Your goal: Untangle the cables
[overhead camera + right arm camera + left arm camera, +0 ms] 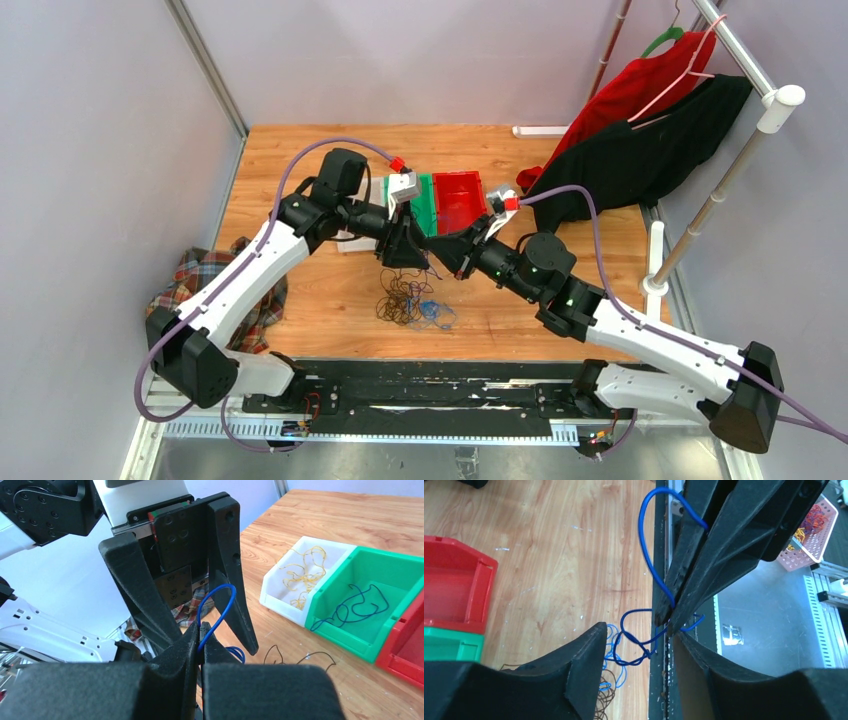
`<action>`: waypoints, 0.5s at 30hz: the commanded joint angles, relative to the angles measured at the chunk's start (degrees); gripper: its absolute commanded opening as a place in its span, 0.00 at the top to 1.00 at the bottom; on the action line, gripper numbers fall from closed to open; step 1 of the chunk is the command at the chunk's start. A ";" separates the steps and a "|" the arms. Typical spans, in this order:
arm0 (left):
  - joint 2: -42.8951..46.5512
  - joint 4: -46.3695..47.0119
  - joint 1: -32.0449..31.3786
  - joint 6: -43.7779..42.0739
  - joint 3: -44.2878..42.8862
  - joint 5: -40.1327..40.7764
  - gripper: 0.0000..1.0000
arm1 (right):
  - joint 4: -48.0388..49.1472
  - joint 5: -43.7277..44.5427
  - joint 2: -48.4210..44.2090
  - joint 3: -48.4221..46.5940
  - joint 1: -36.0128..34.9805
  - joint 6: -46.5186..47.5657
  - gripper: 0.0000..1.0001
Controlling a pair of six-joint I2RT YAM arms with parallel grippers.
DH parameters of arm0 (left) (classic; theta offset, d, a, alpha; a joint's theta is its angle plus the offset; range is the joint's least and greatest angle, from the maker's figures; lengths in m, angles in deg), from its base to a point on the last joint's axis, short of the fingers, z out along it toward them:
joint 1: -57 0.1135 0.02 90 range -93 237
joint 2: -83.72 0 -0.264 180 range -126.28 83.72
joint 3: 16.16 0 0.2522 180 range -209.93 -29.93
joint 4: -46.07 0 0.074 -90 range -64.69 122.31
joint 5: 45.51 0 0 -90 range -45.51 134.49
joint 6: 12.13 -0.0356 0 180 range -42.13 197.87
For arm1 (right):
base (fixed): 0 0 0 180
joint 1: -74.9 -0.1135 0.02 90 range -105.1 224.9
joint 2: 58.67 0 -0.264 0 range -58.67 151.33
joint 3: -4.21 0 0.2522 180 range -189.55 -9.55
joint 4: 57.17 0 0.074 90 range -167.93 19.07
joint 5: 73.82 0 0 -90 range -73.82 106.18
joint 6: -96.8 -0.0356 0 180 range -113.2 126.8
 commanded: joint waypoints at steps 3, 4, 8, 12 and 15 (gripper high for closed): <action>2.19 2.50 -0.46 5.10 0.42 -2.41 0.70 | 4.49 -3.66 1.65 -2.19 0.85 -2.51 0.99; 2.42 2.49 -0.46 5.62 0.40 -2.23 0.80 | 4.24 -3.35 1.54 -2.18 0.85 -2.61 0.97; 3.40 2.44 -0.46 7.78 -0.20 -1.67 0.99 | 3.37 -0.56 -0.94 -0.72 0.94 -2.15 0.78; 4.10 1.12 -0.46 9.01 -2.12 0.97 0.99 | 1.61 1.72 -4.73 1.80 1.03 -0.61 0.51; 4.62 -0.33 -0.46 9.82 -4.06 5.58 0.99 | 0.40 2.63 -7.69 4.42 1.04 1.33 0.44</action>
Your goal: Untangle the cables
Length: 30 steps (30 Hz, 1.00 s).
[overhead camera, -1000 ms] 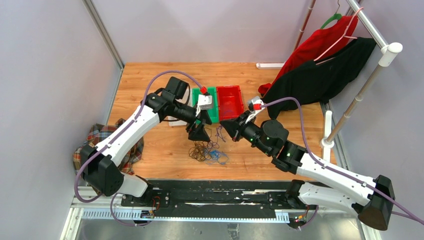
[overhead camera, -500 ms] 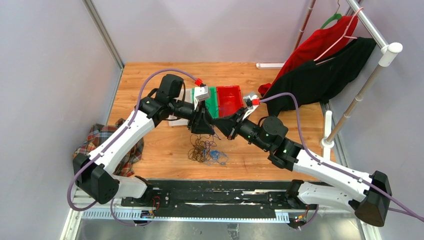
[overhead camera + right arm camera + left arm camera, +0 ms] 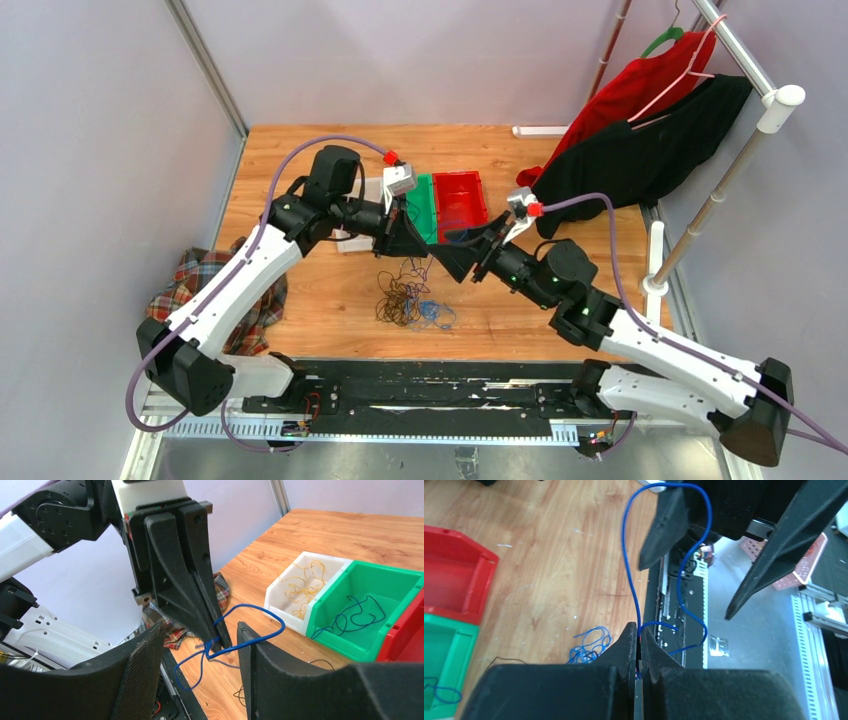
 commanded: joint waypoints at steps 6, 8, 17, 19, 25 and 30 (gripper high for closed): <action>3.36 -0.46 -0.37 5.68 -6.68 14.17 0.99 | -0.82 1.82 -5.41 8.31 0.79 6.29 0.41; 3.73 -0.74 -0.37 5.64 -7.61 16.27 0.99 | -0.36 1.01 -4.81 9.31 0.79 8.00 0.41; 4.15 -1.66 -0.41 7.68 -12.36 18.69 0.99 | 10.20 -1.70 0.61 11.55 0.49 11.69 0.39; 4.24 -1.51 -0.37 8.75 -12.63 17.23 0.99 | 13.42 -2.31 3.32 9.69 0.42 12.44 0.39; 5.06 -1.66 -0.37 10.30 -14.55 15.55 0.99 | 14.50 -2.25 14.66 2.10 -0.01 13.50 0.38; 5.65 -2.89 -0.37 10.19 -18.62 14.89 0.99 | 17.32 -0.89 21.68 1.23 0.00 11.46 0.44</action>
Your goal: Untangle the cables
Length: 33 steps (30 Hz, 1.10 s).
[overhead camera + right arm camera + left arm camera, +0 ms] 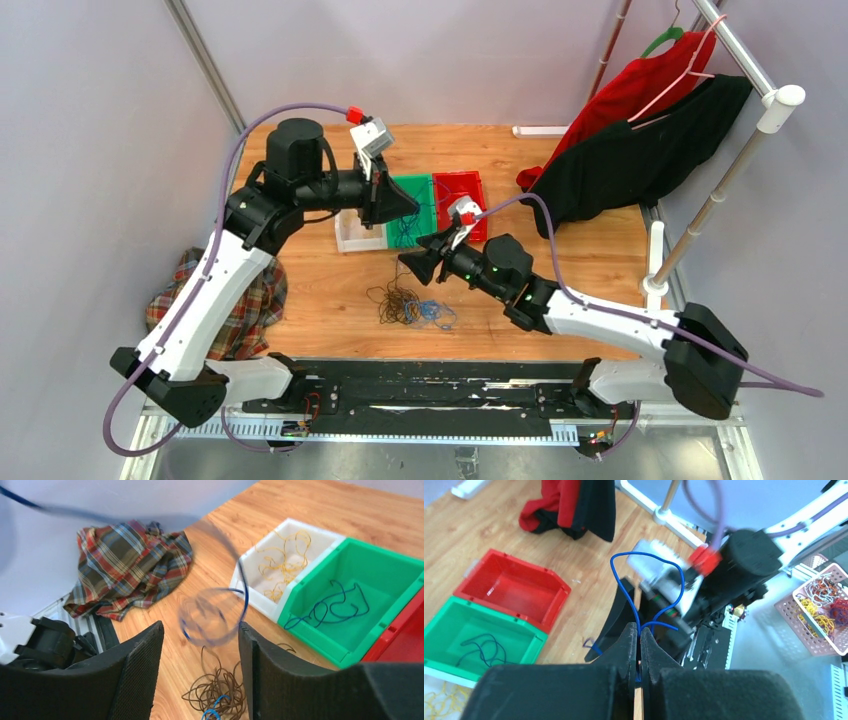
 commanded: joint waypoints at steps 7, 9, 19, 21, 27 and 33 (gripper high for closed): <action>1.44 -1.42 -0.26 1.37 -12.13 -1.56 0.99 | 5.55 -2.30 13.09 -1.18 0.02 -5.07 0.56; 1.57 -0.86 -0.26 1.73 -13.57 -1.06 1.00 | 6.71 -2.41 14.94 -0.24 0.00 -6.15 0.57; 1.28 1.90 -0.26 -0.58 -12.76 3.57 0.99 | 9.01 3.61 14.84 8.49 -0.04 -8.55 0.55; 0.59 1.86 -0.26 -3.36 -10.76 6.51 0.99 | 6.93 5.96 11.79 10.02 -0.04 -8.39 0.52; -5.31 3.80 -0.26 -12.30 -5.71 14.40 1.00 | -3.29 15.21 -0.34 13.01 -0.09 -6.87 0.45; -15.26 9.54 -0.17 -15.77 -4.43 19.53 1.00 | -12.31 24.68 -12.92 15.41 -0.06 -5.31 0.43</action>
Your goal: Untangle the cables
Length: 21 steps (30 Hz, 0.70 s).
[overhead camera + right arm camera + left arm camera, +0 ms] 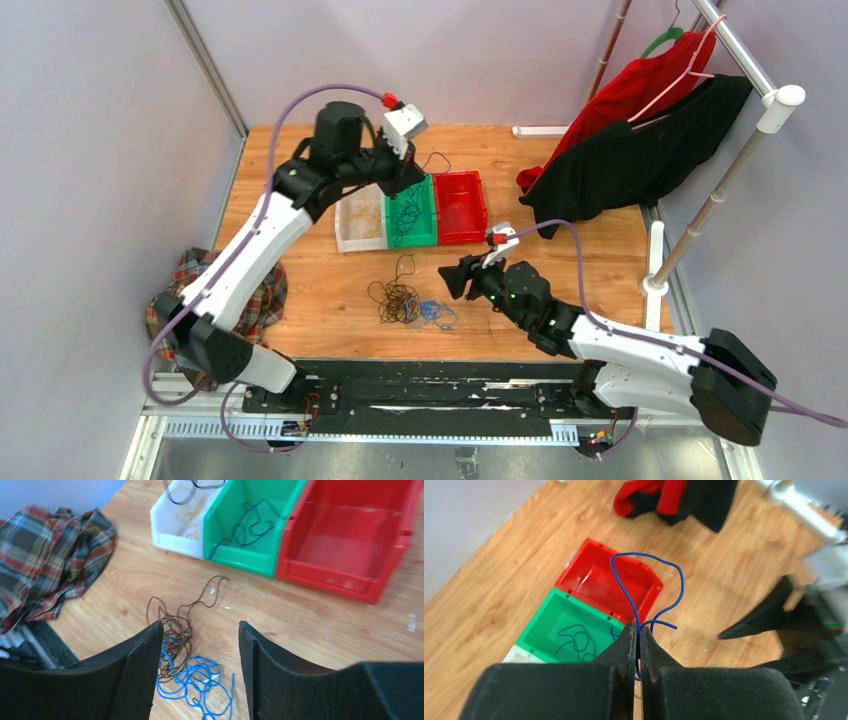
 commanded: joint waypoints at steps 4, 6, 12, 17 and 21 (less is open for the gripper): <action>-10.95 8.75 0.15 -6.80 -0.32 8.42 1.00 | -10.89 14.45 -12.93 3.97 0.07 2.82 0.43; -13.93 10.60 0.74 -8.04 -0.15 10.60 1.00 | -12.31 16.10 -15.44 4.54 0.20 3.23 0.43; -22.45 14.79 3.03 -9.76 0.67 15.59 1.00 | -14.06 17.75 -18.96 5.56 0.44 4.56 0.44; -27.45 18.50 3.30 -11.45 3.32 18.86 1.00 | -15.39 17.84 -18.28 4.50 0.77 5.16 0.44; -31.85 19.55 3.21 -12.10 4.16 22.05 0.99 | -15.88 17.71 -18.39 3.89 0.90 5.65 0.44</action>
